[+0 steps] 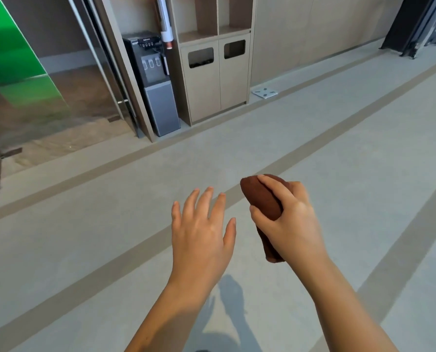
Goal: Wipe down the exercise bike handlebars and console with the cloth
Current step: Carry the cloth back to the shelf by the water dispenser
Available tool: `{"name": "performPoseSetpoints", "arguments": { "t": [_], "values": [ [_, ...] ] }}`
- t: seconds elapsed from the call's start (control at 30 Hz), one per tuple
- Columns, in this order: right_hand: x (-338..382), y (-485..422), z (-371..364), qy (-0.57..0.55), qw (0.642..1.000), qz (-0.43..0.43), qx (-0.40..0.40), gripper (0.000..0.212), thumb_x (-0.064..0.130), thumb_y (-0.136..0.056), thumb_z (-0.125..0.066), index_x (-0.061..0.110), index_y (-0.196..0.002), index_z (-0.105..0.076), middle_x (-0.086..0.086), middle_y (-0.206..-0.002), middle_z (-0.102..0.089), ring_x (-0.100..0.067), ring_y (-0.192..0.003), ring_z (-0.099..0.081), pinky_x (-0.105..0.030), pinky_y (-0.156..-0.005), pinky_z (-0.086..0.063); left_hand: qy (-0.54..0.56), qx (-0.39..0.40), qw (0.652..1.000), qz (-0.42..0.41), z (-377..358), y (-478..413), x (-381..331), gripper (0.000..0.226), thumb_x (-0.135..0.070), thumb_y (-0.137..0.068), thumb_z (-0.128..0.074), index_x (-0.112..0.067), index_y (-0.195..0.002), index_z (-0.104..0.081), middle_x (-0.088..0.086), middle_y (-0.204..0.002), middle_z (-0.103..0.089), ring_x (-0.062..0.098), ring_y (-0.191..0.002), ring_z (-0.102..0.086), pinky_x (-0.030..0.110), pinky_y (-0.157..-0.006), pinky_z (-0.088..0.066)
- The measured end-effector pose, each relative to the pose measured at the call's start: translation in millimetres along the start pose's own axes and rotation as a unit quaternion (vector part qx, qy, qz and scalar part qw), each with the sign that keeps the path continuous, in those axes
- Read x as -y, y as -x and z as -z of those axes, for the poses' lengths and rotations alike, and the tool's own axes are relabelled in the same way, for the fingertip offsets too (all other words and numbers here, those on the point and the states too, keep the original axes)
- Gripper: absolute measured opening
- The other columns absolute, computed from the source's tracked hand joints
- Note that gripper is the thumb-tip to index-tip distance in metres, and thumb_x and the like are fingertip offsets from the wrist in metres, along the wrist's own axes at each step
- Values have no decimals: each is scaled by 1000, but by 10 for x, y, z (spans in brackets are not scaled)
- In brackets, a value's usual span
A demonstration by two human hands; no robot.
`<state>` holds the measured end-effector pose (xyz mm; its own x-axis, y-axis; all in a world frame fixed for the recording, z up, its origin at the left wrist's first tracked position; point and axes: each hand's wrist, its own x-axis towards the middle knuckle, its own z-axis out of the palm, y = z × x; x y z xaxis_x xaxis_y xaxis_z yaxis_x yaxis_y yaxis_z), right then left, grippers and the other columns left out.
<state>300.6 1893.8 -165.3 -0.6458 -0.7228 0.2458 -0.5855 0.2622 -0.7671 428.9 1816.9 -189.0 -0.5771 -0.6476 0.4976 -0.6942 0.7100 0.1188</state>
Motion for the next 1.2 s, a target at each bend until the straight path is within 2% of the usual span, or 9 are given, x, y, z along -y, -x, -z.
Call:
{"name": "performPoseSetpoints", "arguments": {
  "t": [0.1,0.23,0.4,0.53,0.63,0.77,0.97,1.07,1.2],
  "values": [
    [-114,-655,-191,-9,1000,2,0,51,27,-78,-66,39,-125,-51,2,-113,-46,-18,-100,-55,-28,-81,-46,-2,-8,1000,18,-383,-547,134,44,-37,-82,-49,-11,-113,-65,12,-119,-63,34,-113,-57,61,-92,-37],
    [-284,-1626,-573,-2,1000,11,-11,50,25,-78,-67,38,-124,-52,2,-114,-48,-17,-98,-55,-23,-79,-42,-5,-23,1000,18,-1029,-1376,398,45,-36,-74,-56,-8,-106,-69,15,-113,-66,37,-106,-61,63,-86,-40],
    [-259,-3005,-1139,16,999,27,22,51,27,-78,-66,37,-125,-51,3,-117,-47,-18,-104,-54,-25,-82,-45,37,-54,997,34,-1759,-2547,931,45,-39,-85,-46,-8,-111,-67,14,-118,-63,34,-112,-57,57,-95,-36],
    [-123,-4098,-1437,24,998,54,39,51,28,-78,-66,39,-125,-50,5,-117,-46,-17,-103,-55,-28,-81,-49,46,-89,994,44,-2128,-3593,1269,41,-32,-81,-57,-6,-111,-67,16,-118,-63,35,-112,-57,57,-96,-36],
    [-142,-4821,-1564,18,999,45,12,51,27,-78,-66,38,-125,-51,4,-116,-47,-17,-101,-55,-23,-77,-42,36,-73,995,56,-2336,-4308,1415,41,-34,-79,-56,-7,-109,-67,15,-117,-64,36,-110,-58,59,-94,-37],
    [-269,-5713,-1752,1,1000,19,-18,52,25,-78,-67,38,-125,-51,5,-115,-47,-16,-100,-54,-22,-77,-38,17,-47,998,48,-2723,-5098,1613,39,-37,-84,-54,-10,-109,-68,14,-117,-64,36,-109,-59,61,-92,-37],
    [-494,-7190,-2253,-10,999,52,-7,51,24,-77,-68,34,-125,-52,4,-113,-47,-18,-98,-55,-22,-77,-40,2,-58,997,41,-3493,-6350,1898,43,-37,-78,-54,-10,-109,-67,13,-115,-65,34,-109,-59,59,-91,-40],
    [-593,-8010,-2440,-19,997,73,7,52,23,-77,-68,35,-125,-52,3,-113,-48,-20,-98,-56,-24,-79,-43,2,-51,997,63,-3839,-7092,2002,43,-39,-79,-52,-11,-108,-68,12,-115,-65,34,-109,-59,58,-92,-40],
    [-549,-9052,-2665,-24,995,99,18,52,23,-76,-69,35,-124,-53,1,-113,-49,-17,-95,-57,-19,-78,-40,8,-73,994,79,-4138,-7990,2230,42,-35,-79,-54,-9,-108,-67,13,-115,-65,35,-109,-59,59,-92,-39]
  ]
}}
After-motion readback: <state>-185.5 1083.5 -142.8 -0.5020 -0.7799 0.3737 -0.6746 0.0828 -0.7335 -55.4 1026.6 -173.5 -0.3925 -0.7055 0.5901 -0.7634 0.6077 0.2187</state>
